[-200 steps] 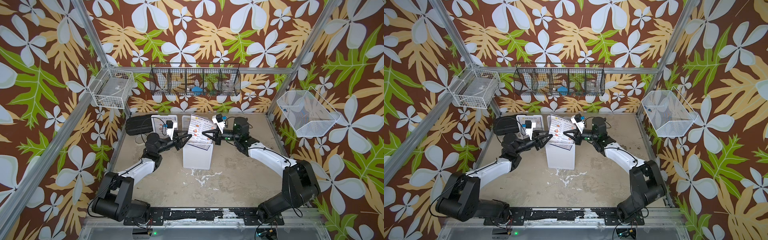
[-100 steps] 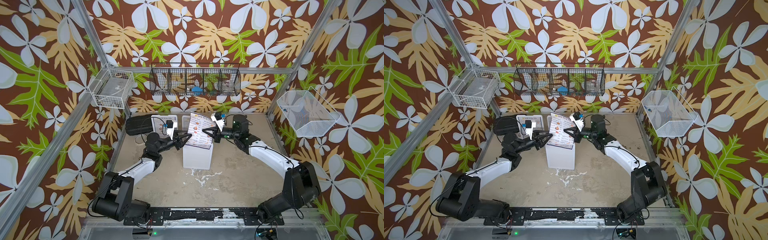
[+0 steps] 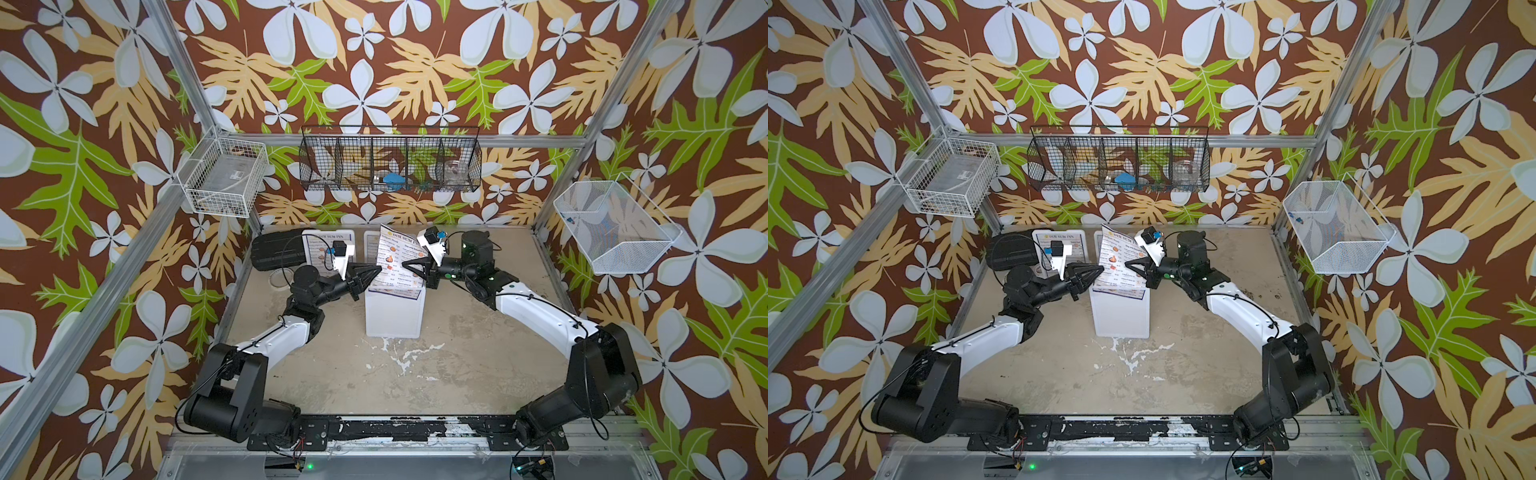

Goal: Insert the menus into the narrow rack
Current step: Insert the menu into the narrow rack.

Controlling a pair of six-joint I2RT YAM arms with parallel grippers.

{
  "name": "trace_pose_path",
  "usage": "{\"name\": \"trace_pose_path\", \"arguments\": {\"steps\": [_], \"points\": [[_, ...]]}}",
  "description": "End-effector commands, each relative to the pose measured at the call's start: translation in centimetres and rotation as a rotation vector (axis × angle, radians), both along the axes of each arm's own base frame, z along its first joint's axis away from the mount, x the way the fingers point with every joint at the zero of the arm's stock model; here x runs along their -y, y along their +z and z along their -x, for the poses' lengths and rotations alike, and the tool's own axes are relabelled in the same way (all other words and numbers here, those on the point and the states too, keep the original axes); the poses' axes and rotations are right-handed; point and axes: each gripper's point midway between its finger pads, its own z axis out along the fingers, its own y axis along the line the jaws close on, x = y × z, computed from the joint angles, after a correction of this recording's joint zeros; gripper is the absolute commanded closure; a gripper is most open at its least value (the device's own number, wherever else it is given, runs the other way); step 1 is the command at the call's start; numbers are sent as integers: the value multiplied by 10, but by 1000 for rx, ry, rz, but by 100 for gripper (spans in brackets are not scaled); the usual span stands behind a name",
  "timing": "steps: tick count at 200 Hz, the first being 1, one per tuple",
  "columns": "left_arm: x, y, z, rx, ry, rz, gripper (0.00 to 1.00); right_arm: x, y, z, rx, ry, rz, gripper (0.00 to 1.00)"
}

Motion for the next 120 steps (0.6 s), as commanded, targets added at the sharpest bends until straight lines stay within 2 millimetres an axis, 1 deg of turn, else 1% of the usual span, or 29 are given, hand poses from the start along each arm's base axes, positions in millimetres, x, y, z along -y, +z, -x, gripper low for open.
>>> {"name": "trace_pose_path", "arguments": {"steps": [1,8,33,64,87,107,120], "points": [[1,2,4,16,-16,4,95,-3,19,10,39,47,-58,85],[1,1,4,14,-15,4,97,-3,21,9,37,42,-67,83],[-2,-3,8,14,-7,3,99,0,30,11,27,53,-118,76],[-5,-7,11,13,11,2,100,8,40,14,7,90,-194,75],[-7,-9,14,12,23,-1,100,9,39,15,1,93,-201,85],[-7,-8,14,15,22,-1,94,8,37,16,-6,109,-199,94],[-6,-6,13,13,22,0,89,5,35,18,-8,115,-192,98]]}}
